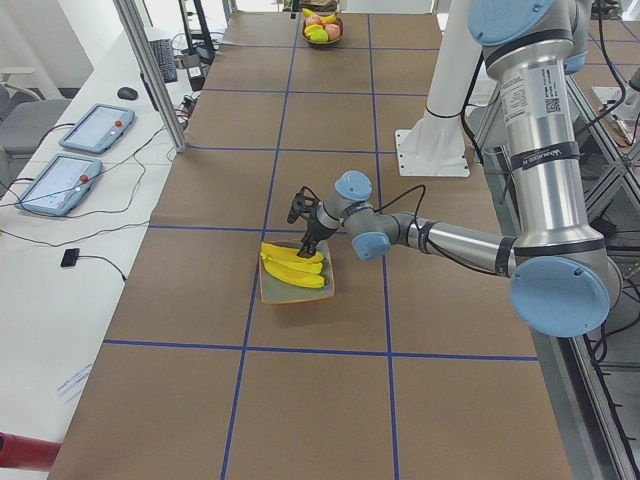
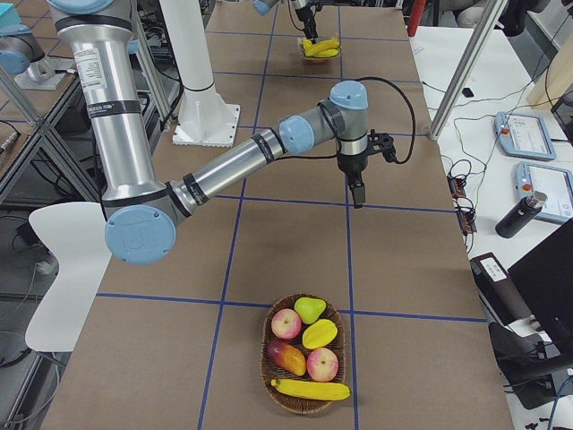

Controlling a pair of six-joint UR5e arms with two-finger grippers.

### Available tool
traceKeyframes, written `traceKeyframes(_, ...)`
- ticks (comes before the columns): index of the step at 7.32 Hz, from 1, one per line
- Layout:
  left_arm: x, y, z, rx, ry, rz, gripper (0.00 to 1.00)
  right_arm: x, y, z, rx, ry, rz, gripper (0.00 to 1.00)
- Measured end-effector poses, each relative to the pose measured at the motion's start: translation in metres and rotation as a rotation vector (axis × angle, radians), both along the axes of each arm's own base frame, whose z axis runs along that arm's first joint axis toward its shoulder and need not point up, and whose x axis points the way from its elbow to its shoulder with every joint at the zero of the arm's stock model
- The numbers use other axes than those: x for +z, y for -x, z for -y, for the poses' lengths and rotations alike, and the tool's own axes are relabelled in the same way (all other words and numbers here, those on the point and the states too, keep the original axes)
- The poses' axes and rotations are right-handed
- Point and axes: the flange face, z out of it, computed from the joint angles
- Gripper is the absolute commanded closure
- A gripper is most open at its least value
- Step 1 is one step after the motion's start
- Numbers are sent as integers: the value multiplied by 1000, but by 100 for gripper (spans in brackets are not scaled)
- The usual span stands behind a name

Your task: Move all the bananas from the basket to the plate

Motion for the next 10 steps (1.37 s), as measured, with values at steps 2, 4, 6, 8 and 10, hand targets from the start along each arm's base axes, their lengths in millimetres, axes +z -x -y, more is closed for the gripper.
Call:
traceKeyframes(2,0,0,0,35,-40,25,1,0,-1,0,1,0,0,0)
traceKeyframes(4,-5,0,0,53,-62,24,0,0,-2,0,3,0,0,0)
traceKeyframes(6,-38,6,-3,113,-66,-62,0,4,-9,0,-4,-3,2,0)
traceKeyframes(8,-71,35,13,156,-48,-173,0,31,-39,-10,-52,-11,2,0)
traceKeyframes(10,-81,45,22,162,-48,-205,0,74,-77,-31,-120,-18,-8,0)
